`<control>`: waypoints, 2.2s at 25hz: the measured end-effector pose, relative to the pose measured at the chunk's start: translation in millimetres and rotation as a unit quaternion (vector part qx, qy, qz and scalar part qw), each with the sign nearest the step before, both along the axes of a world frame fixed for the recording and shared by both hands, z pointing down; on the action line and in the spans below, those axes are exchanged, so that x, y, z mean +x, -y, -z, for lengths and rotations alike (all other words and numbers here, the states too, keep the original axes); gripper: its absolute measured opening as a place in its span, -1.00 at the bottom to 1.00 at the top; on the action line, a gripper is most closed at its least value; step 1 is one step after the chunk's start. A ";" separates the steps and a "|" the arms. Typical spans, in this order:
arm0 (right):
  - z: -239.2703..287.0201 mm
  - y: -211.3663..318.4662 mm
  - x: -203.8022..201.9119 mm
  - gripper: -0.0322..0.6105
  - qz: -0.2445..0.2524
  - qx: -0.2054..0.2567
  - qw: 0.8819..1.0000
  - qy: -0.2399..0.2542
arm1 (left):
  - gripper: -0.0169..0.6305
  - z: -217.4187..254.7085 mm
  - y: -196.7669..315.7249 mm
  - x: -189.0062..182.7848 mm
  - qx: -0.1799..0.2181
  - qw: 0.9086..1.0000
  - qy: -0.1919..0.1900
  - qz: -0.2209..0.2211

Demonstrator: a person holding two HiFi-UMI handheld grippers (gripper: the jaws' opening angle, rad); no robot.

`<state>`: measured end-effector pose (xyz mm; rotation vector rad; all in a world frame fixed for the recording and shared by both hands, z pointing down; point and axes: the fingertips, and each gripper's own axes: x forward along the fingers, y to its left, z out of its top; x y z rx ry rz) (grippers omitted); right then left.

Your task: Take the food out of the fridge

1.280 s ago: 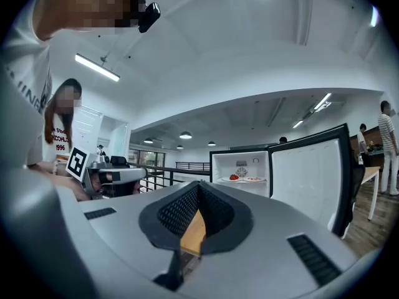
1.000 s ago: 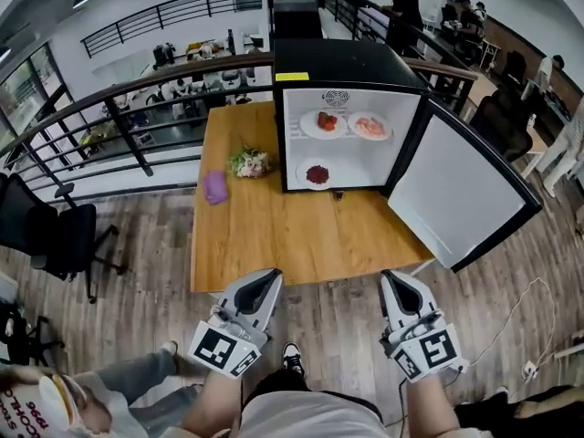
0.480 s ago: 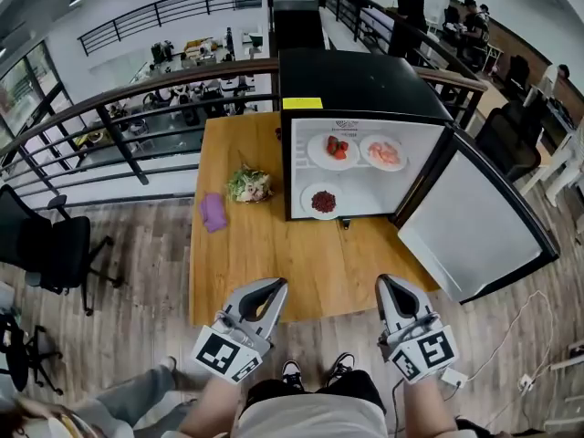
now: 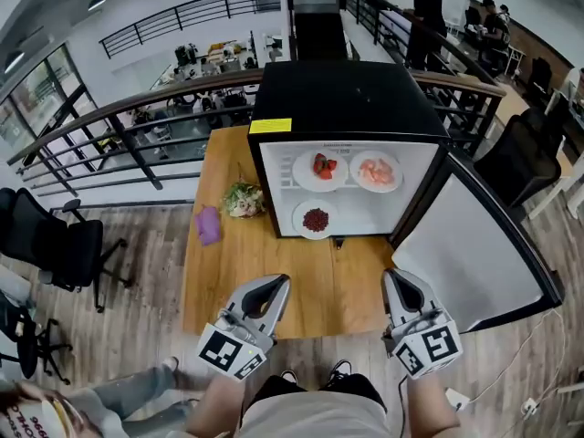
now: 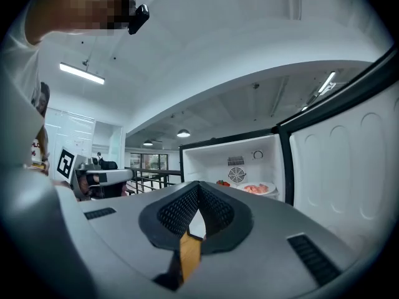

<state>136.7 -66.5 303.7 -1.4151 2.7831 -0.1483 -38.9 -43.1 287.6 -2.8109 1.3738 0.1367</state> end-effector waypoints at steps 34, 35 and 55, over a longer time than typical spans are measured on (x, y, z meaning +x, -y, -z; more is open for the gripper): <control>-67.1 187.3 17.7 -0.59 -0.182 -0.242 0.820 0.485 | -0.92 -31.2 68.7 3.9 -0.035 0.996 0.022 -0.077; -70.1 193.4 19.8 -0.59 -0.190 -0.243 0.812 0.495 | -0.92 -33.2 70.4 2.3 -0.037 0.996 0.023 -0.076; -117.4 246.1 40.1 -0.59 -0.248 -0.261 0.746 0.560 | -0.92 -54.6 99.5 -16.6 -0.059 0.996 0.022 -0.061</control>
